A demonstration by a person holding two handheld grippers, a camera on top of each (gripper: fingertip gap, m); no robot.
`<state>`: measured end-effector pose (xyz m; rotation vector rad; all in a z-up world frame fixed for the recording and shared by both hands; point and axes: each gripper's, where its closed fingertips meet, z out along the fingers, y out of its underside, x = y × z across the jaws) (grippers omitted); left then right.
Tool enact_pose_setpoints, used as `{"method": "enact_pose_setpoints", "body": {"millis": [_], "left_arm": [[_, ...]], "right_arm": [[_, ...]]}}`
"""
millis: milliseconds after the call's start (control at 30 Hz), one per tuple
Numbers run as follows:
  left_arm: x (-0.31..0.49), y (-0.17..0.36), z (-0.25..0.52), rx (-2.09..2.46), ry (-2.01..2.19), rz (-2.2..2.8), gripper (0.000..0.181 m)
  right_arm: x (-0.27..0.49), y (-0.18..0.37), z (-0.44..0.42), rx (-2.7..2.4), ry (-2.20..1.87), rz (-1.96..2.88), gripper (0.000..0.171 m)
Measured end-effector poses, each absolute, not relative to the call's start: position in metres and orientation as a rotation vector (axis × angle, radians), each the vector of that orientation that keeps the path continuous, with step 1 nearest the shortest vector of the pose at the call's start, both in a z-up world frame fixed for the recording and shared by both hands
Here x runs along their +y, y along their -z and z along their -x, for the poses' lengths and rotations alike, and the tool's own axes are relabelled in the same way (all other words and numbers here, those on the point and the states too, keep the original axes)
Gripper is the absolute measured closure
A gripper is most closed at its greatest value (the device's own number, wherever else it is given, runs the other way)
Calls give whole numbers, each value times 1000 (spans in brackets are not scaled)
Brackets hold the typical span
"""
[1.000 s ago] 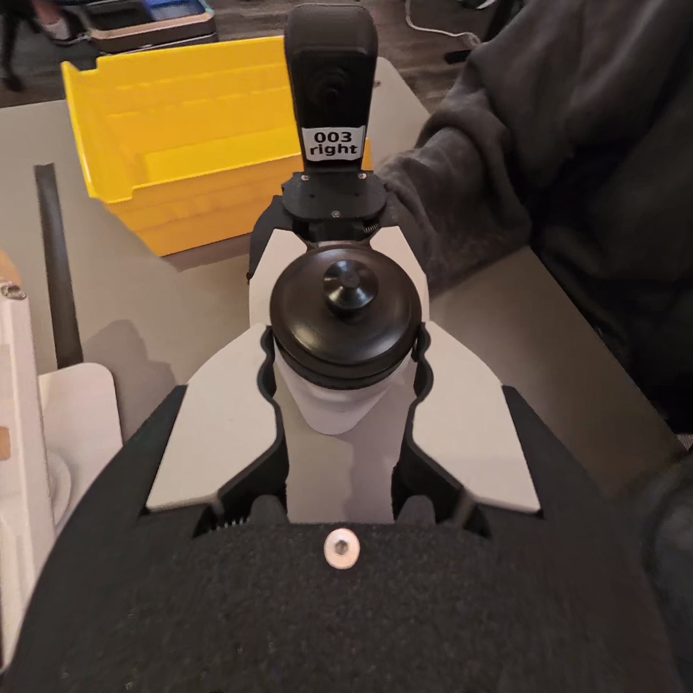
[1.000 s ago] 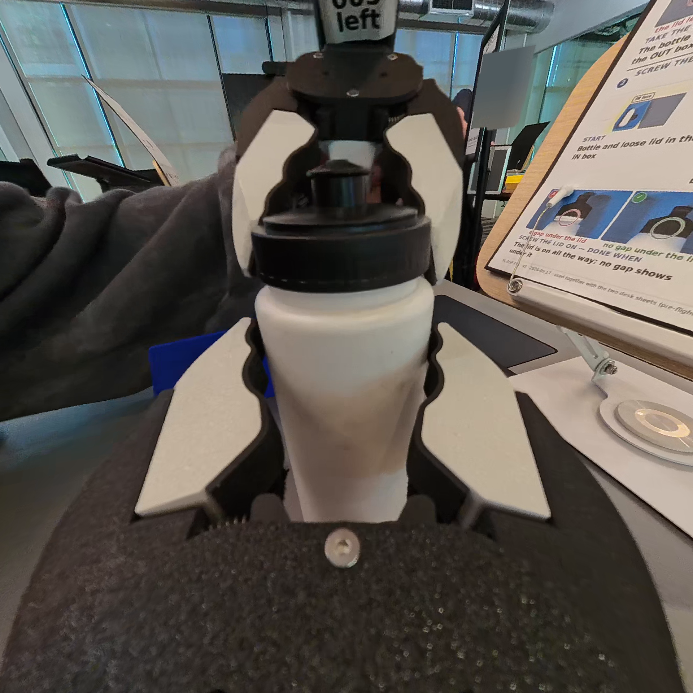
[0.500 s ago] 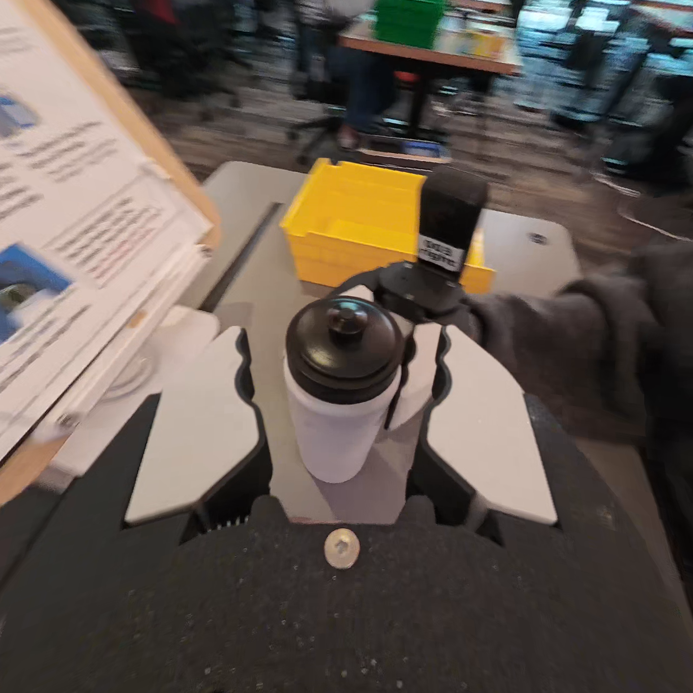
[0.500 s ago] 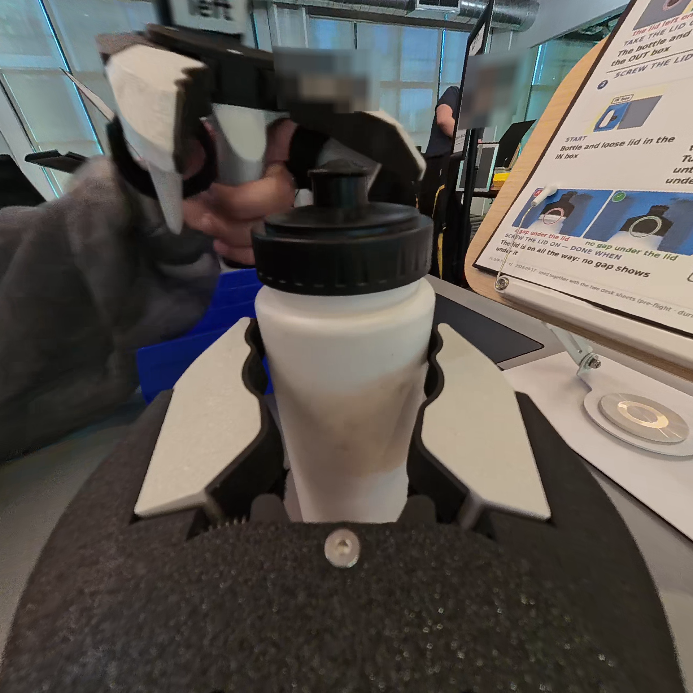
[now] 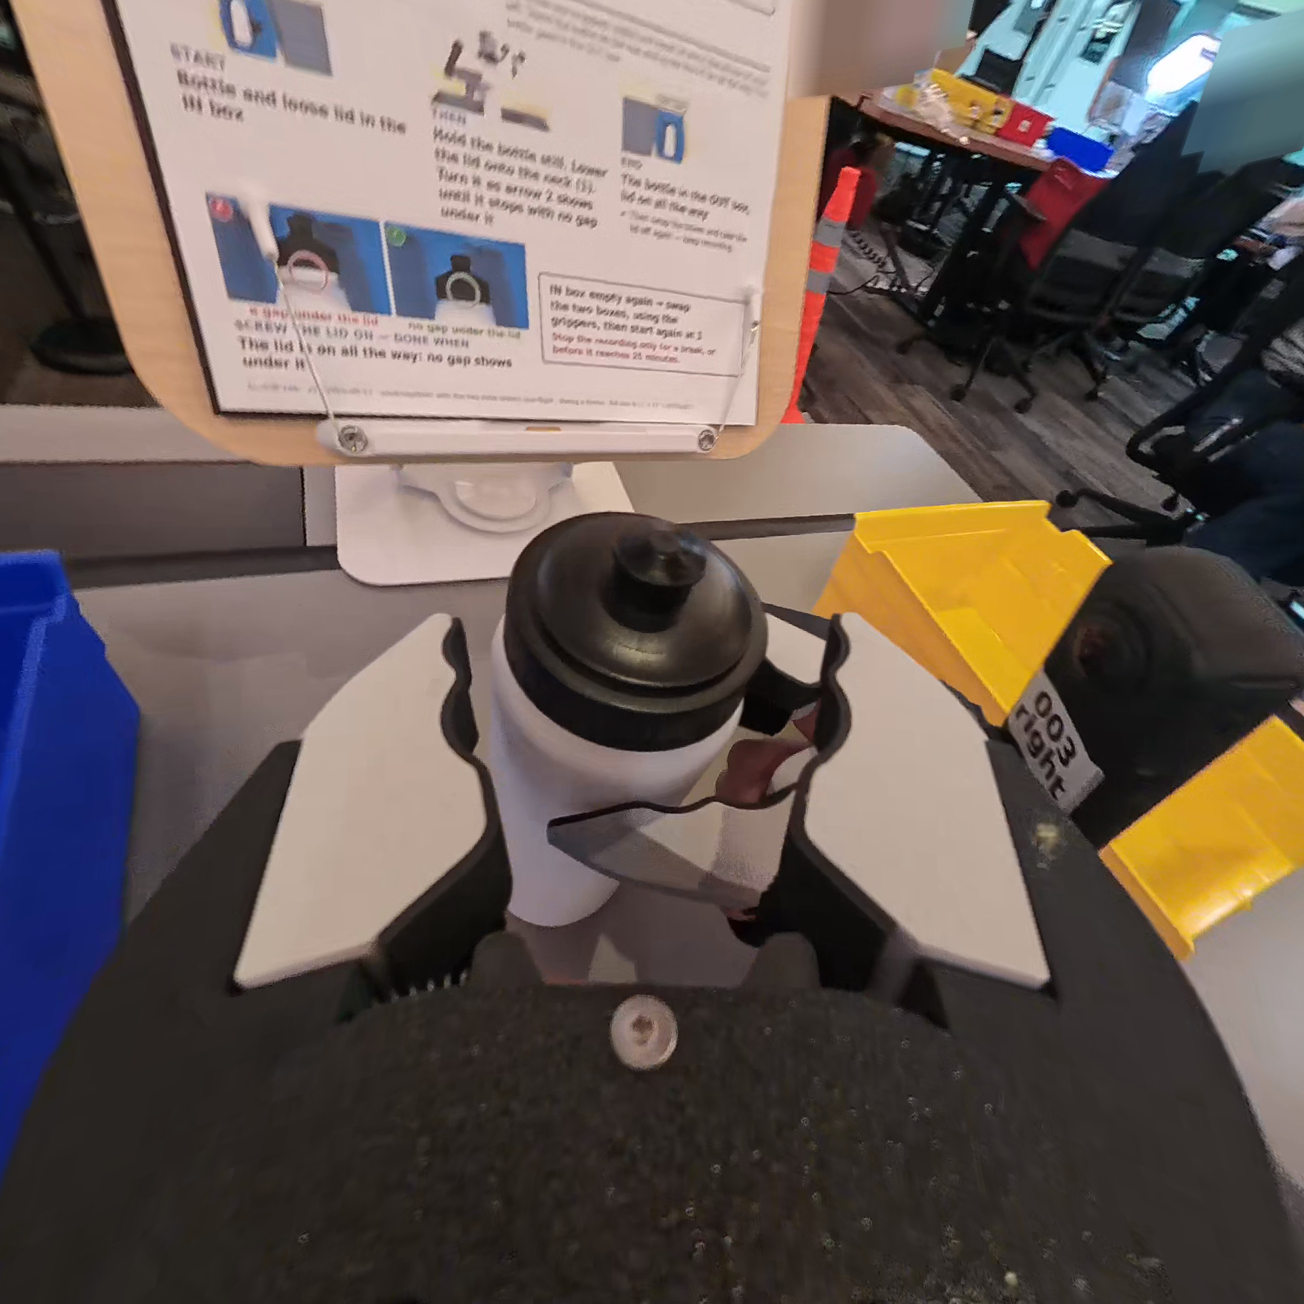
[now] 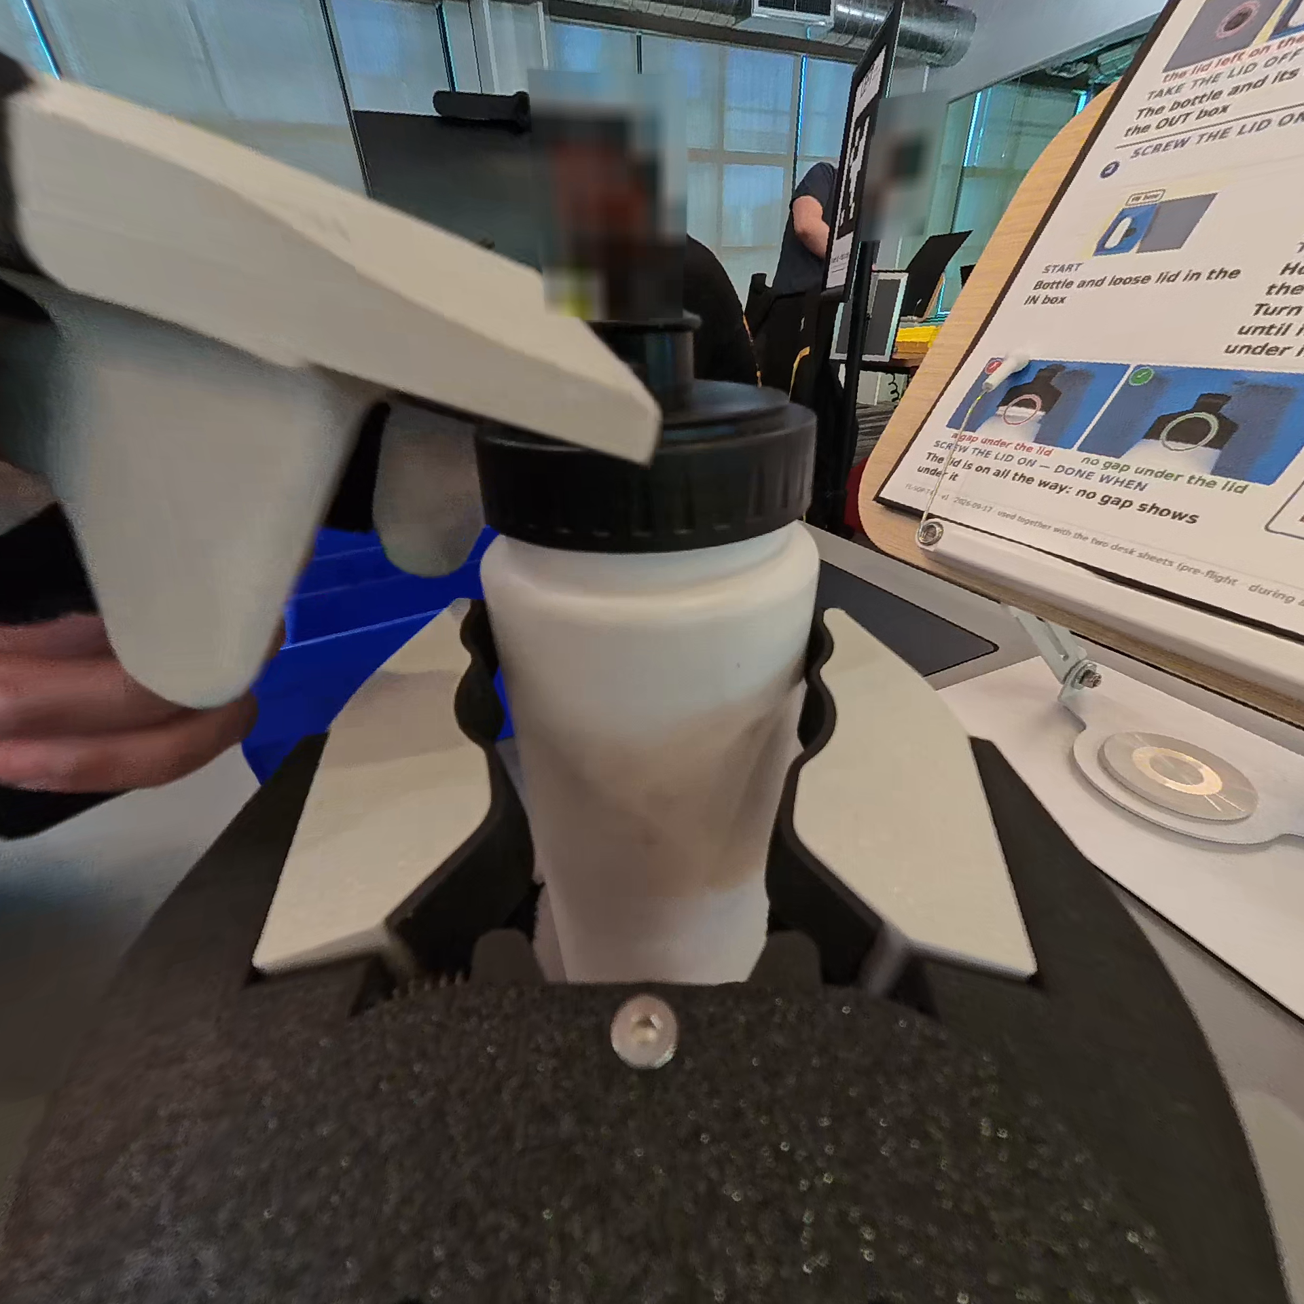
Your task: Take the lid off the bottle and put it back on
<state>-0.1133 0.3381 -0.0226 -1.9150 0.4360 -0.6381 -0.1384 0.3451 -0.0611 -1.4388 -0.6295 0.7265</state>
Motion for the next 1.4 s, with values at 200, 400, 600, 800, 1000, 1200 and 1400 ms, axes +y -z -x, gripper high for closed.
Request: {"method": "enact_pose_setpoints", "body": {"millis": [200,400,600,800,1000,1200,1400], "left_arm": [[346,34,113,496,550,1947,103],[338,34,116,782,641,1909,107],[333,34,124,1130,792,1816,114],[333,36,138,1529,908,1696,126],[337,36,146,1841,1011,1576,139],[340,35,145,1899,1091,1465,142],[325,25,135,1663,1135,1524,93]], "right_arm": [[346,61,141,-636,-716,1447,87],[345,62,140,-638,-719,1448,87],[346,62,137,-634,-728,1449,87],[345,62,138,-646,-735,1452,88],[346,62,138,-649,-735,1458,88],[347,62,137,-636,-742,1448,88],[348,62,140,-633,-723,1449,88]]}}
